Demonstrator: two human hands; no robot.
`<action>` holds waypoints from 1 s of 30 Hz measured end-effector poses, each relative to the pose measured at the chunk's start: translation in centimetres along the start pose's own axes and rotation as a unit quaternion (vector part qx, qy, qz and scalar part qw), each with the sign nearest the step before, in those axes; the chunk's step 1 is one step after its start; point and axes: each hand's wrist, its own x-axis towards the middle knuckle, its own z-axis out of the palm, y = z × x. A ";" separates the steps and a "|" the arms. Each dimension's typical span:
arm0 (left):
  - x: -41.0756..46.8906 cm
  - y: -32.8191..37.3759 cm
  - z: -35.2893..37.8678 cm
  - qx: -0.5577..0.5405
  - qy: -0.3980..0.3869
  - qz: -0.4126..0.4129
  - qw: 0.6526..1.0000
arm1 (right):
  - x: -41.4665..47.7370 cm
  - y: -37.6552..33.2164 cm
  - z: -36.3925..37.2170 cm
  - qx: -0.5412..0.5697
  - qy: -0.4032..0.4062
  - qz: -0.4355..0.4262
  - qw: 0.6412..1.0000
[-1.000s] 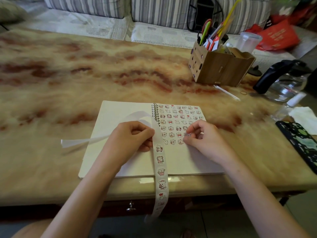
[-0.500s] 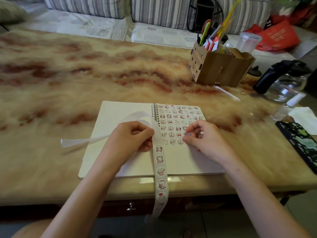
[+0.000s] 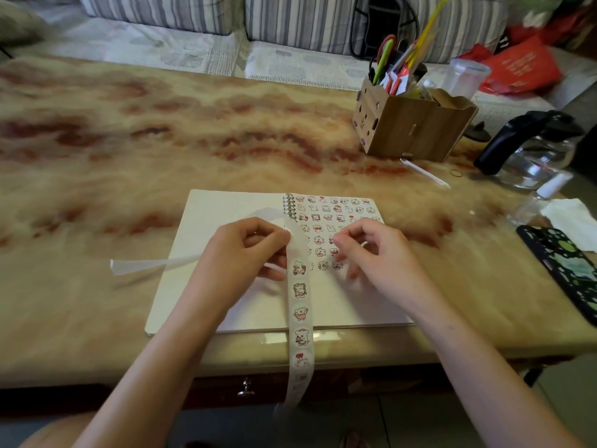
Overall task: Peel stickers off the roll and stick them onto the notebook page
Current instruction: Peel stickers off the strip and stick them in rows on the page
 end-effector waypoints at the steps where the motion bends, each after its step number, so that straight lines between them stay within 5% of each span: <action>1: 0.0 0.1 0.1 -0.003 0.004 0.008 1.000 | -0.4 -0.7 0.3 0.036 -0.023 -0.006 0.999; 9: -0.1 0.2 0.3 -0.035 0.045 0.047 0.997 | -1.7 -2.7 1.7 0.175 -0.059 -0.020 0.983; 30: -0.4 0.1 0.4 -0.016 -0.045 0.019 0.999 | -1.7 -2.9 1.4 0.118 -0.020 -0.027 0.992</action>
